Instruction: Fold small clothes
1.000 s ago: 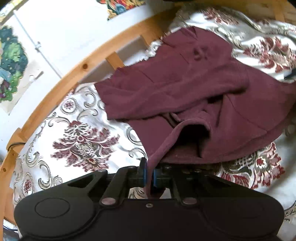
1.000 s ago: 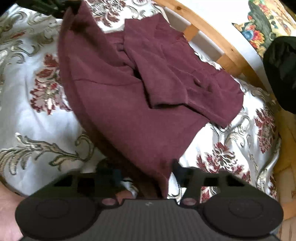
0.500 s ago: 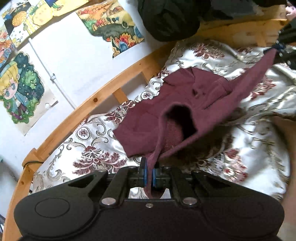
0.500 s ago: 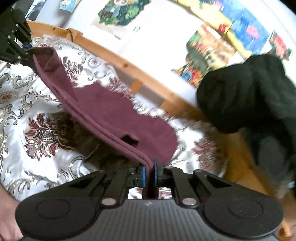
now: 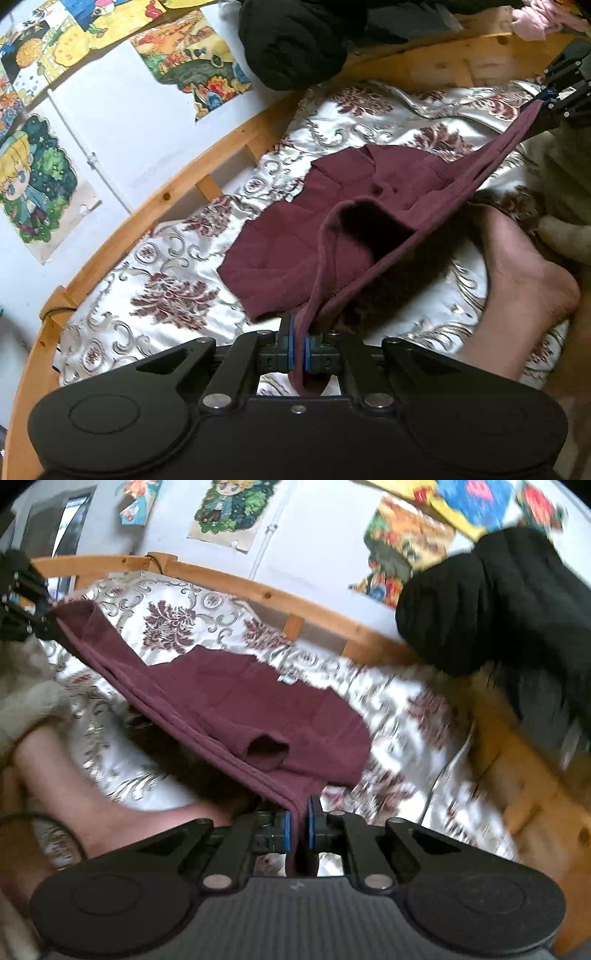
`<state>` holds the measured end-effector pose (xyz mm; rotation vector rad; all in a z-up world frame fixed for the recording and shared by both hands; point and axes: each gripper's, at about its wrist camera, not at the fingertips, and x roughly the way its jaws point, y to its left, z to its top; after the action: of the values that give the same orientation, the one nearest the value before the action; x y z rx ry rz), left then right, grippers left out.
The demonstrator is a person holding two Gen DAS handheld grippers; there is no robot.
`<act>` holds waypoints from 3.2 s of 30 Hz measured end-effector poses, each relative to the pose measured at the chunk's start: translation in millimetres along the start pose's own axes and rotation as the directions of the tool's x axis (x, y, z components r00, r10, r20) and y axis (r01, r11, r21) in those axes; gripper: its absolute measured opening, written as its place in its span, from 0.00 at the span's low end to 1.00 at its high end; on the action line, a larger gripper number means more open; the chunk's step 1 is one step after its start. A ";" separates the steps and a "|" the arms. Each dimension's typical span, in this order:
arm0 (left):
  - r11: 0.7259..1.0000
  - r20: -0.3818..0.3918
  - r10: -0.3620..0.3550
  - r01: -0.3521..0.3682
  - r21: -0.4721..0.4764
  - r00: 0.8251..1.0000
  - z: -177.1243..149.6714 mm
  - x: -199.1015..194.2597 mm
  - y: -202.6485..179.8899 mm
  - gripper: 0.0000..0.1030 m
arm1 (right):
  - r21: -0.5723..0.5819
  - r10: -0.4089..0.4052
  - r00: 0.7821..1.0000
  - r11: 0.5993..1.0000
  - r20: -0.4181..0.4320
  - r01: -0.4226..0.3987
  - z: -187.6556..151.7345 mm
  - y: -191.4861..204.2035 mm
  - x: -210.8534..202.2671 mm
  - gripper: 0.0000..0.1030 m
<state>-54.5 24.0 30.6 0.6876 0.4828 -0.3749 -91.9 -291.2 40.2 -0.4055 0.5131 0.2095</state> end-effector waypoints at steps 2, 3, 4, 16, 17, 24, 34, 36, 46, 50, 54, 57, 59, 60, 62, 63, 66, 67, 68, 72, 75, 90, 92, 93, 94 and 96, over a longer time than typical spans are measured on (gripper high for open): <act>1.000 -0.008 -0.011 0.011 0.013 1.000 -3.5 -1.1 -3.7 0.05 | 0.037 0.022 1.000 0.999 -0.015 -0.022 -5.8 -4.6 -4.8 0.09; 1.000 -0.010 -0.013 0.014 0.021 1.000 -5.0 -1.6 -5.4 0.05 | 0.051 0.031 0.999 0.998 -0.021 -0.030 -8.2 -6.8 -6.9 0.09; 1.000 -0.010 -0.014 0.015 0.027 1.000 -5.6 -2.4 -7.1 0.05 | 0.059 0.035 0.999 0.998 -0.026 -0.034 -10.4 -7.4 -8.7 0.09; 0.997 -0.025 -0.051 0.053 0.062 0.998 -12.5 -1.9 -12.5 0.05 | 0.030 0.091 0.991 0.996 -0.102 -0.088 -23.7 1.5 -12.0 0.28; 0.996 -0.027 -0.055 0.056 0.068 0.998 -12.5 -1.2 -13.2 0.05 | 0.015 0.094 0.991 0.996 -0.099 -0.093 -22.9 3.4 -12.6 0.36; 0.996 -0.033 -0.054 0.056 0.072 0.998 -13.2 -1.0 -14.3 0.05 | -0.020 0.144 0.986 0.989 -0.086 -0.146 -18.8 5.9 -23.0 0.53; 0.996 -0.041 -0.058 0.061 0.069 0.997 -12.2 0.7 -14.7 0.05 | -0.167 0.149 0.978 0.971 -0.147 -0.173 -5.4 25.8 -4.0 0.50; 0.996 -0.041 -0.058 0.061 0.070 0.997 -12.5 0.7 -14.4 0.05 | -0.233 0.137 0.973 0.956 -0.185 -0.179 -1.5 36.8 8.6 0.49; 0.996 -0.045 -0.064 0.067 0.061 0.997 -14.2 0.8 -14.1 0.05 | -0.187 0.081 0.981 0.976 -0.178 -0.114 -1.7 27.1 11.3 0.03; 0.996 -0.047 -0.073 0.075 0.051 0.996 -15.7 -0.2 -14.0 0.05 | -0.127 -0.007 0.988 0.992 -0.156 -0.013 -5.5 0.0 -8.4 0.02; 0.996 -0.049 -0.079 0.081 0.039 0.996 -15.6 -0.1 -10.8 0.05 | -0.088 -0.008 0.984 0.996 -0.176 -0.007 -12.0 -15.9 -20.5 0.02; 0.995 -0.051 -0.080 0.082 0.050 0.996 -15.7 -0.8 -12.8 0.05 | -0.121 -0.006 0.982 0.992 -0.187 -0.017 -15.8 -9.9 -21.1 0.02; 0.995 -0.050 -0.074 0.077 0.059 0.996 -15.8 -1.7 -14.6 0.05 | -0.128 -0.006 0.982 0.992 -0.186 -0.018 -16.4 -7.4 -21.4 0.02; 0.995 -0.050 -0.073 0.076 0.062 0.996 -16.0 -2.1 -14.9 0.05 | -0.125 -0.005 0.982 0.992 -0.187 -0.019 -15.6 -6.6 -20.3 0.02; 0.995 -0.051 -0.074 0.077 0.059 0.996 -16.3 -2.3 -14.3 0.05 | -0.123 0.003 0.982 0.992 -0.190 -0.027 -16.6 -5.7 -20.3 0.03; 0.995 -0.051 -0.075 0.078 0.056 0.996 -16.3 -2.4 -13.9 0.05 | -0.124 0.007 0.981 0.992 -0.192 -0.031 -17.2 -5.6 -20.7 0.03; 0.995 -0.053 -0.074 0.078 0.060 0.996 -16.4 -2.1 -14.3 0.05 | -0.121 0.022 0.981 0.992 -0.192 -0.046 -17.5 -6.0 -22.7 0.06; 0.995 -0.054 -0.075 0.078 0.063 0.996 -16.4 -2.0 -14.8 0.05 | -0.117 0.029 0.981 0.992 -0.194 -0.052 -17.1 -6.4 -23.1 0.07; 0.995 -0.055 -0.075 0.078 0.067 0.996 -16.6 -1.8 -15.5 0.05 | -0.117 0.035 0.980 0.991 -0.197 -0.059 -16.6 -7.2 -23.2 0.13; 0.994 -0.060 -0.074 0.078 0.072 0.995 -16.4 -0.8 -16.7 0.05 | -0.142 0.061 0.977 0.986 -0.205 -0.091 -13.6 -1.6 -26.9 0.38; 0.995 -0.063 -0.072 0.076 0.072 0.995 -16.1 -0.2 -17.1 0.05 | -0.193 0.082 0.973 0.973 -0.215 -0.125 -11.1 4.4 -29.1 0.57; 0.995 -0.067 -0.070 0.075 0.072 0.995 -15.9 -0.1 -18.5 0.06 | -0.465 0.059 0.962 0.866 -0.268 -0.182 -12.5 49.2 8.2 0.71; 0.995 -0.066 -0.069 0.074 0.071 0.995 -15.9 -0.1 -18.4 0.06 | -0.473 0.072 0.960 0.859 -0.270 -0.197 -13.2 49.4 11.2 0.64; 0.995 -0.066 -0.070 0.075 0.072 0.995 -15.9 -0.1 -18.4 0.06 | -0.467 0.086 0.957 0.859 -0.276 -0.211 -13.2 49.1 12.1 0.52; 0.995 -0.066 -0.071 0.076 0.072 0.995 -16.0 -0.1 -18.3 0.06 | -0.453 0.107 0.953 0.861 -0.283 -0.231 -13.2 48.1 12.9 0.43; 0.995 -0.067 -0.075 0.079 0.066 0.995 -16.5 0.4 -16.9 0.06 | -0.411 0.155 0.941 0.869 -0.300 -0.274 -14.3 45.3 13.7 0.14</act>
<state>-67.2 23.1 10.7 0.7510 0.5611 -0.4444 -99.7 -255.2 7.2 -0.8370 0.7724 0.5037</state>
